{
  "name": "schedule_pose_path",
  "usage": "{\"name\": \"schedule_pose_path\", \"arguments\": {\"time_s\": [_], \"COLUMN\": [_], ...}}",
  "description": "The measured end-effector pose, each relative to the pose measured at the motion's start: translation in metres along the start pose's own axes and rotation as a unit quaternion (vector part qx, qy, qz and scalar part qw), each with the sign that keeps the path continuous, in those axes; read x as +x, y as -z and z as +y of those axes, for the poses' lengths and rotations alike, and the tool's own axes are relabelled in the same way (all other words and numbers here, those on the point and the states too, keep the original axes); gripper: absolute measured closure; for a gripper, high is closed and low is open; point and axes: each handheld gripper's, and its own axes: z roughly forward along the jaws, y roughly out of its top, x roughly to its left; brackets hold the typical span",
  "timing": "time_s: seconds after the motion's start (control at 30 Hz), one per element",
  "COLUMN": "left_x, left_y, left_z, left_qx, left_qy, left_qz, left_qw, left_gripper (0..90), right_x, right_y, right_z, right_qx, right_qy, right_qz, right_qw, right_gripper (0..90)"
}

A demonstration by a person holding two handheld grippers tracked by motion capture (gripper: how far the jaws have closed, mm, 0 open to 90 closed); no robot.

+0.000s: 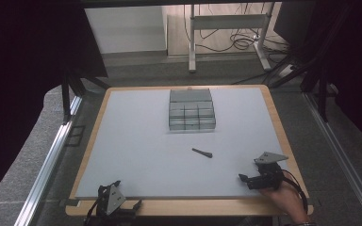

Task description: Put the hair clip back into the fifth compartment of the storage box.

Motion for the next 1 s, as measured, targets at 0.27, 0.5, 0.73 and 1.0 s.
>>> {"name": "schedule_pose_path", "arguments": {"time_s": [0.27, 0.5, 0.73, 1.0], "left_x": [0.0, 0.0, 0.0, 0.001], "left_y": [0.0, 0.0, 0.0, 0.0], "left_z": [0.0, 0.0, 0.0, 0.0], "left_qx": [-0.002, -0.001, -0.002, -0.001], "left_qy": [0.0, -0.001, 0.0, 0.0], "left_qz": [0.0, 0.0, -0.001, -0.002], "left_qw": [1.0, 1.0, 1.0, 1.0], "left_gripper": [0.0, 0.0, 0.0, 0.0], "right_x": [0.001, 0.002, 0.007, 0.01], "right_y": [0.0, 0.0, 0.0, 0.0], "right_z": [0.0, 0.002, 0.009, 0.015], "right_qx": [0.002, 0.009, 0.041, 0.064], "right_qy": [0.0, -0.004, -0.018, -0.023], "right_qz": [-0.004, -0.008, -0.024, -0.027], "right_qw": [1.0, 0.9999, 0.9987, 0.9973], "right_gripper": [9.3, 9.0, 8.9, 10.3]}}
